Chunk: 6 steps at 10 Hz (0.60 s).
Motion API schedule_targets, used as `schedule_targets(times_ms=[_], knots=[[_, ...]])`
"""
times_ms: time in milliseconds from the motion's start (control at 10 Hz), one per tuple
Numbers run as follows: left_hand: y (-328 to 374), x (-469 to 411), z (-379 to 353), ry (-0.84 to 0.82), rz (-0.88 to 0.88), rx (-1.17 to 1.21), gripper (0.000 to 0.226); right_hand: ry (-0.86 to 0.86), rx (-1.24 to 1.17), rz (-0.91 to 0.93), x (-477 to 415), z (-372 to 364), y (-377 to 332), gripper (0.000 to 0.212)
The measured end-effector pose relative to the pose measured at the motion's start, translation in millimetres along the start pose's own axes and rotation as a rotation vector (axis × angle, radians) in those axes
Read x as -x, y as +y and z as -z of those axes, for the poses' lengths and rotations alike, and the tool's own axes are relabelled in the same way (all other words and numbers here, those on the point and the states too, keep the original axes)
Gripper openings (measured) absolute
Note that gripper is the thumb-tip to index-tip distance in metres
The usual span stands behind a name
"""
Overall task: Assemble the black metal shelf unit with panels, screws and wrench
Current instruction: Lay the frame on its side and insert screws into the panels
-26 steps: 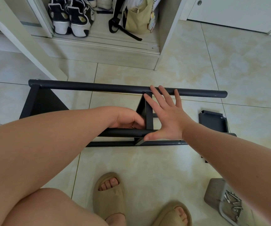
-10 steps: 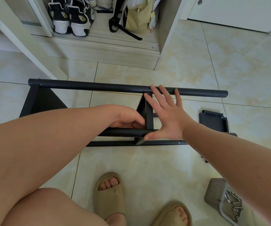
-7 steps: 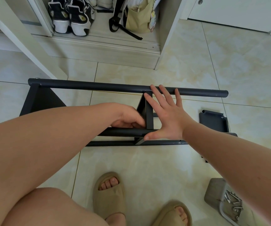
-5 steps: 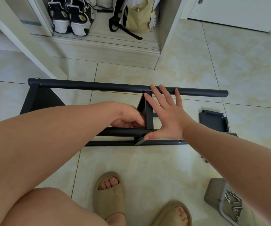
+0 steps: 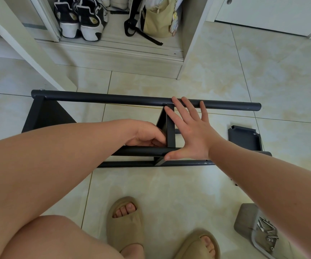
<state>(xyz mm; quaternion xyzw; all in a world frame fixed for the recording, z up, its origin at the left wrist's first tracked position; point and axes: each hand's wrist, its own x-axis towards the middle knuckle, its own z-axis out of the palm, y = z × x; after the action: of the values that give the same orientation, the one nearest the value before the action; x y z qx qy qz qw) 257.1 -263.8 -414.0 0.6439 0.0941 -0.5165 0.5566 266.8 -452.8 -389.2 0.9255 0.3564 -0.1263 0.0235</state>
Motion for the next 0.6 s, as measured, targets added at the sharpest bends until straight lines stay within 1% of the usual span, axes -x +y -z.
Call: schedule_targets(times_ms=[100,200,600], knots=[[1.2,-0.3,-0.1,0.021,0.046,-0.032,0.011,0.0,0.001,0.0,-0.2,-0.2,0.0,0.136],[4.8,-0.1,-0.1,0.025,0.045,-0.016,0.007,0.006,-0.004,0.003,-0.3,-1.3,0.3,0.136],[13.9,2.9,-0.6,0.04,0.105,-0.019,0.012,0.009,-0.002,0.003,-0.5,-2.3,0.3,0.137]])
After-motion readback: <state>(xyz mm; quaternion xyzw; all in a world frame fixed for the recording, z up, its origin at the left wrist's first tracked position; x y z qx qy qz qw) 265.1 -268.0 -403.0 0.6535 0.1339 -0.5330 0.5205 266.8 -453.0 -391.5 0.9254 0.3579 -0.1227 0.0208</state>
